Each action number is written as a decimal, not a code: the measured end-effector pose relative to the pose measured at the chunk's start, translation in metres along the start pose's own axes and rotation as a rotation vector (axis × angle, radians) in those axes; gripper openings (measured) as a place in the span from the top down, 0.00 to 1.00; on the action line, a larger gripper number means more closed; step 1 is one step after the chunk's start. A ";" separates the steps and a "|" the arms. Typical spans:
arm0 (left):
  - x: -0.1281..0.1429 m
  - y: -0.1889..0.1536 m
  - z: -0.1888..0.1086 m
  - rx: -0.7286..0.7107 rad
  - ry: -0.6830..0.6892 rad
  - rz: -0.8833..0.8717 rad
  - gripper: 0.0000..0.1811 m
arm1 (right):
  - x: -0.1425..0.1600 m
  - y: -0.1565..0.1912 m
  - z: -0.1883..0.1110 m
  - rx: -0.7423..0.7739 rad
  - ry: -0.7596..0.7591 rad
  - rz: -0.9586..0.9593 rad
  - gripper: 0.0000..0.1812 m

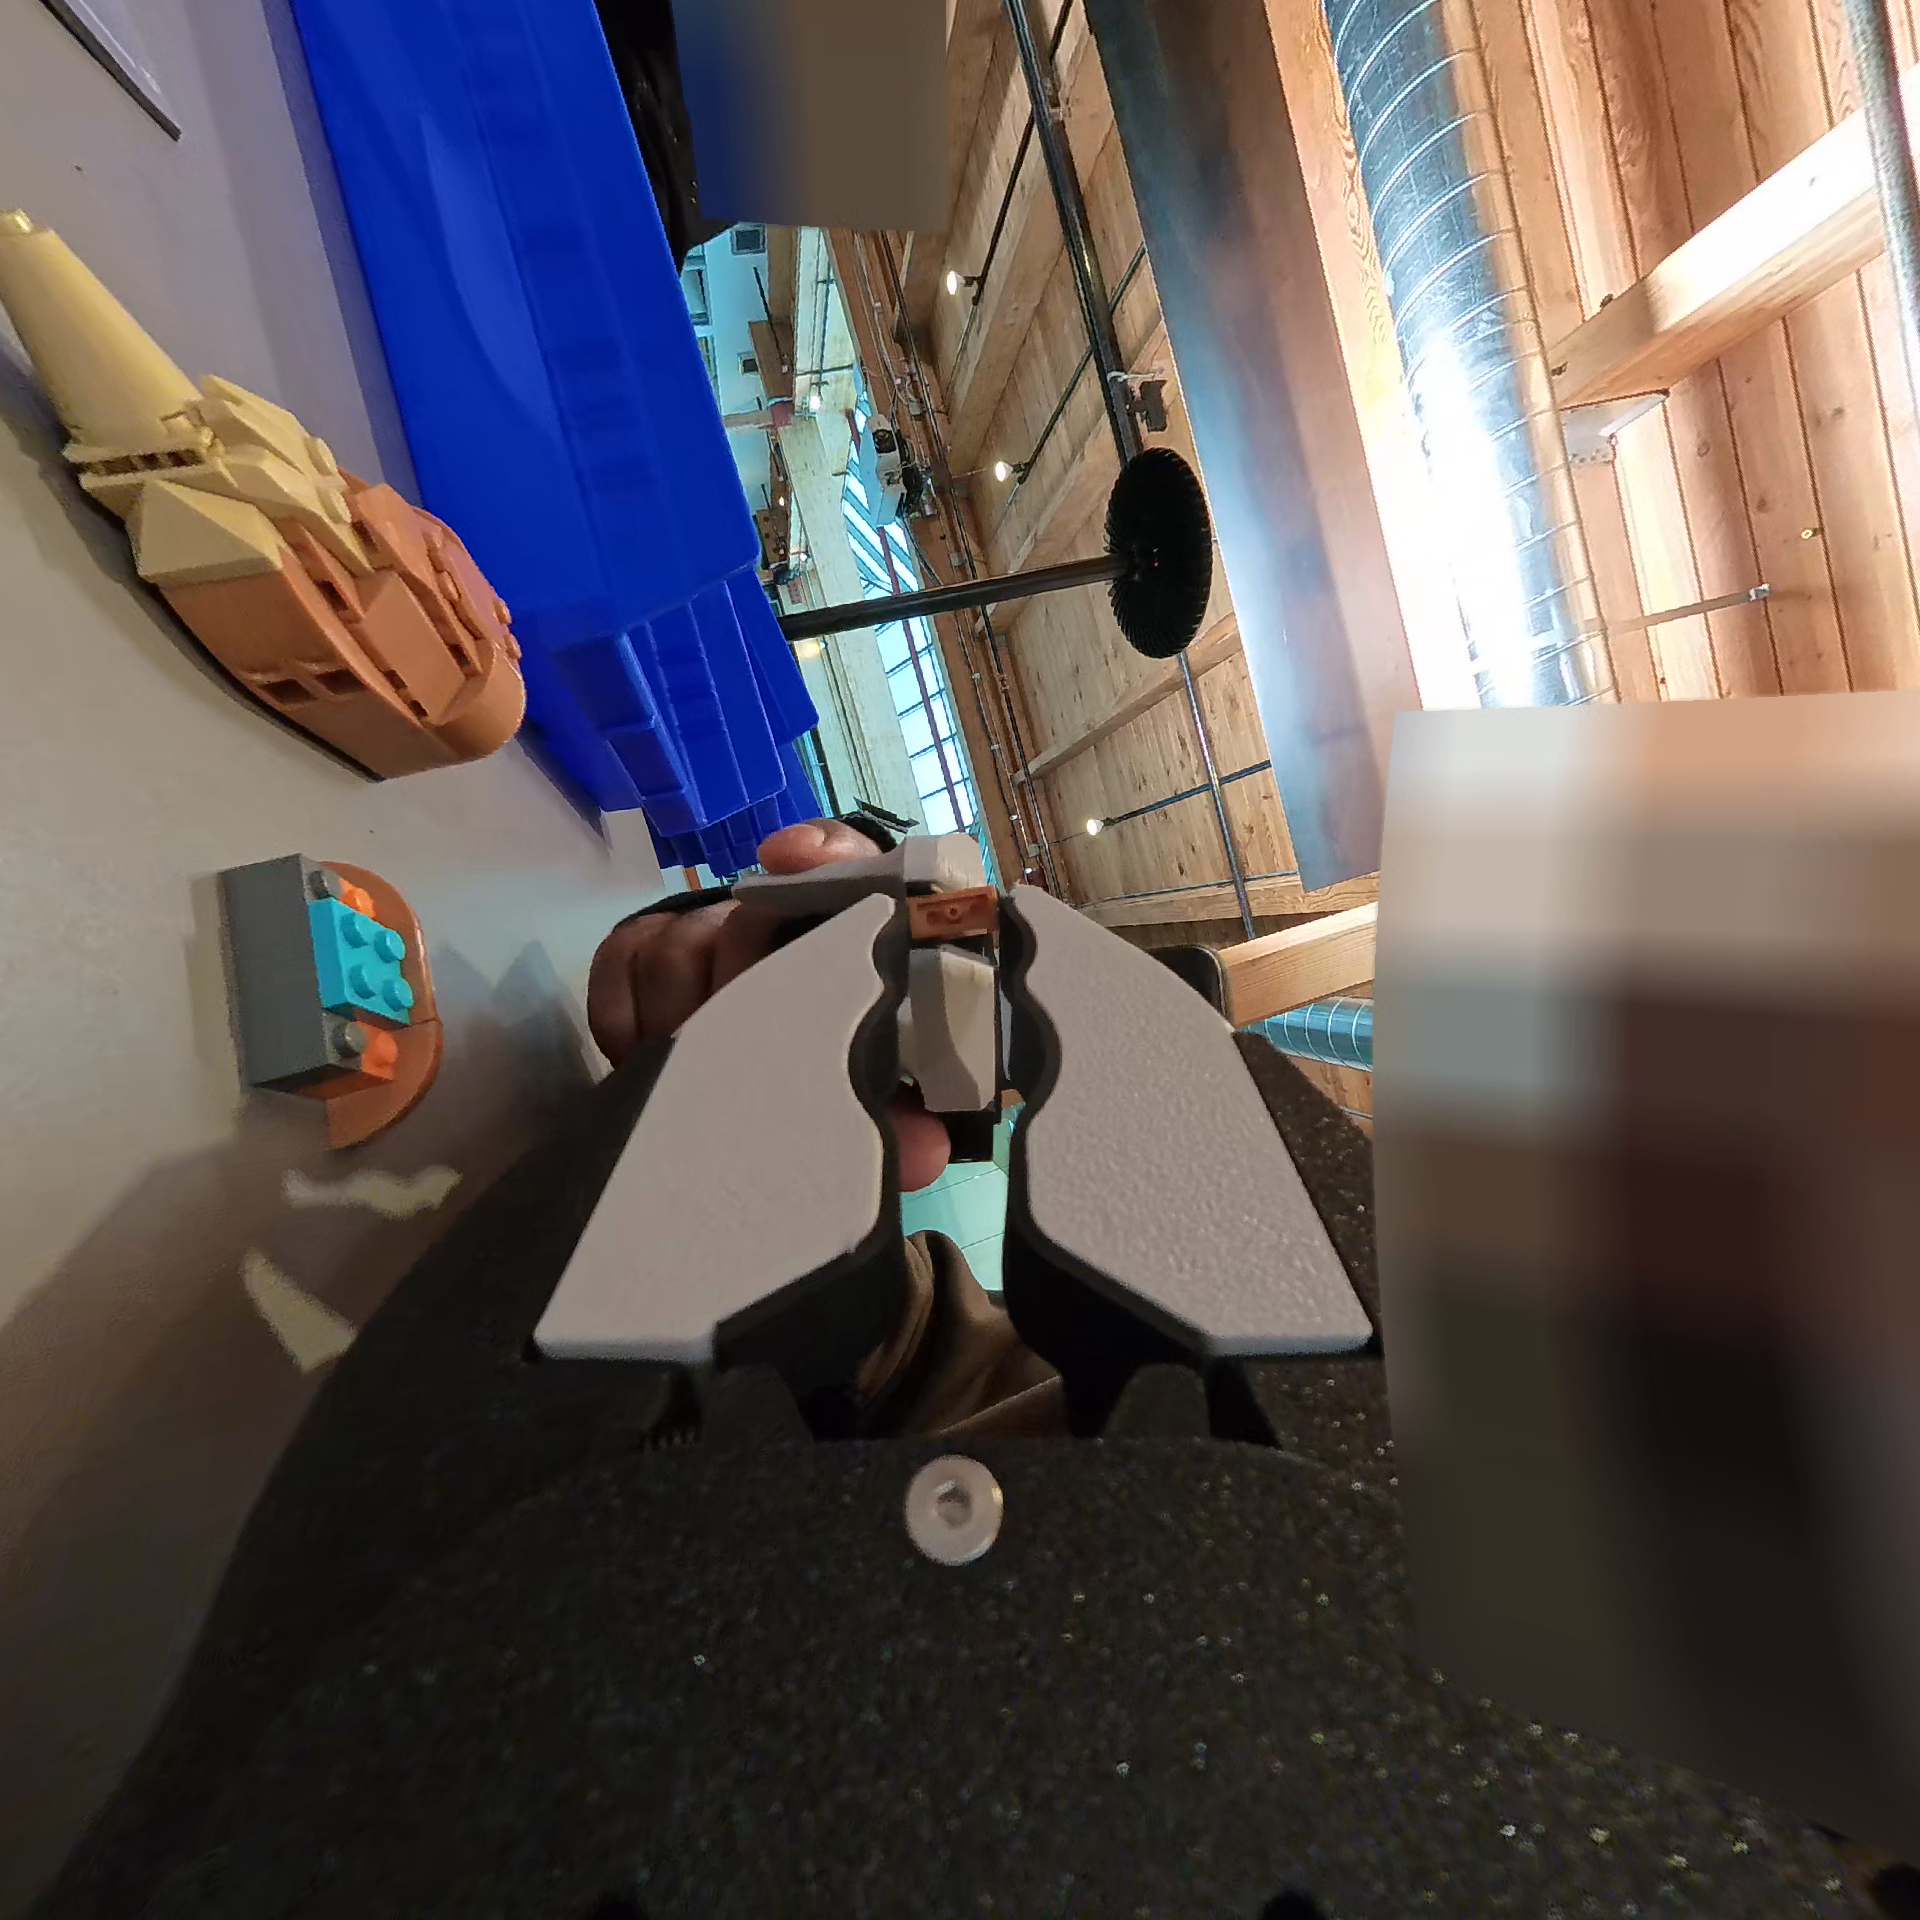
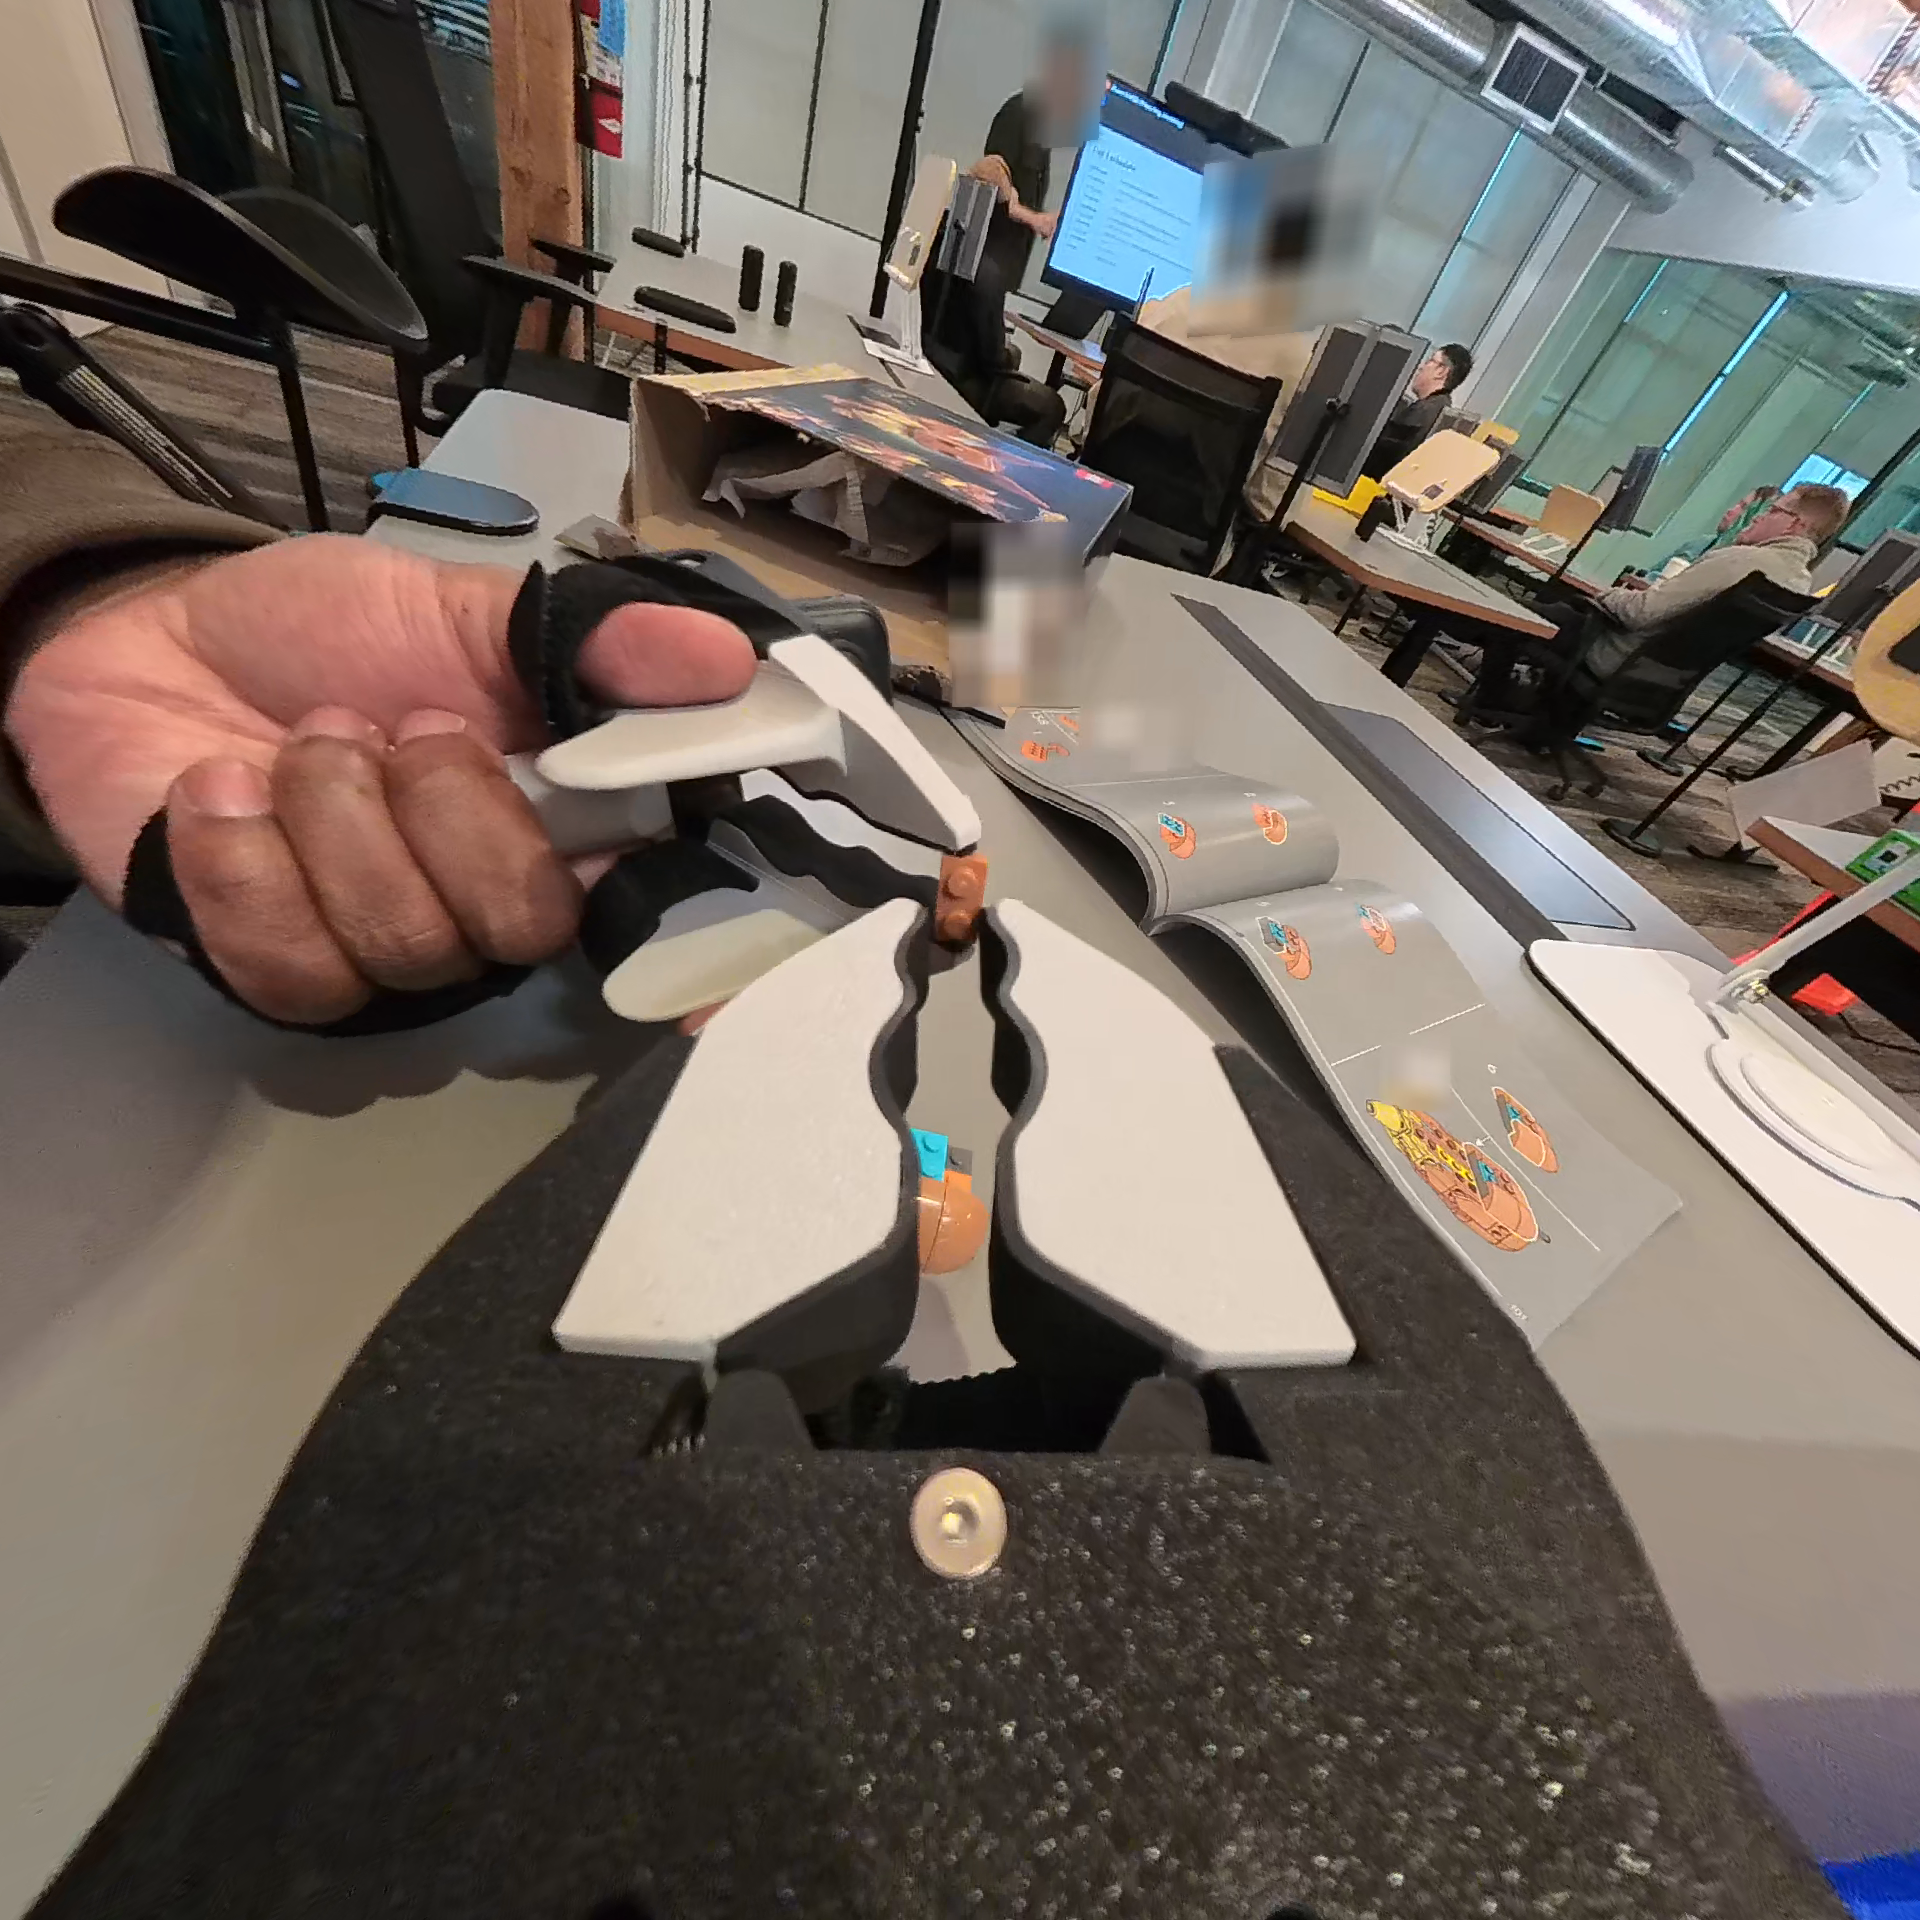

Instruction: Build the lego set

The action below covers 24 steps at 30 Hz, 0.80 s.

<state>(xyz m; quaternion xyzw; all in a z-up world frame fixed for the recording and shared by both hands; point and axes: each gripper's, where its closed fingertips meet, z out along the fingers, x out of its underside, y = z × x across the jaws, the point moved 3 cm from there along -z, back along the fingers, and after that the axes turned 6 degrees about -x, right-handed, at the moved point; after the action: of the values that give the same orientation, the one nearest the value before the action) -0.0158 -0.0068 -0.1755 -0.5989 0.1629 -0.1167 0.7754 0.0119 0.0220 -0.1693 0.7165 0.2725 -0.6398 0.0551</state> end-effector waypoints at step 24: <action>-0.001 -0.007 -0.008 -0.328 0.396 1.158 0.92 | 0.012 0.009 0.002 -0.113 0.109 0.059 0.96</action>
<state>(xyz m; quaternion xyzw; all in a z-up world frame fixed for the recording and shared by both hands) -0.0201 -0.0153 -0.1708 -0.4919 0.6165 0.2397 0.5662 0.0144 0.0176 -0.1836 0.7536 0.2897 -0.5817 0.0995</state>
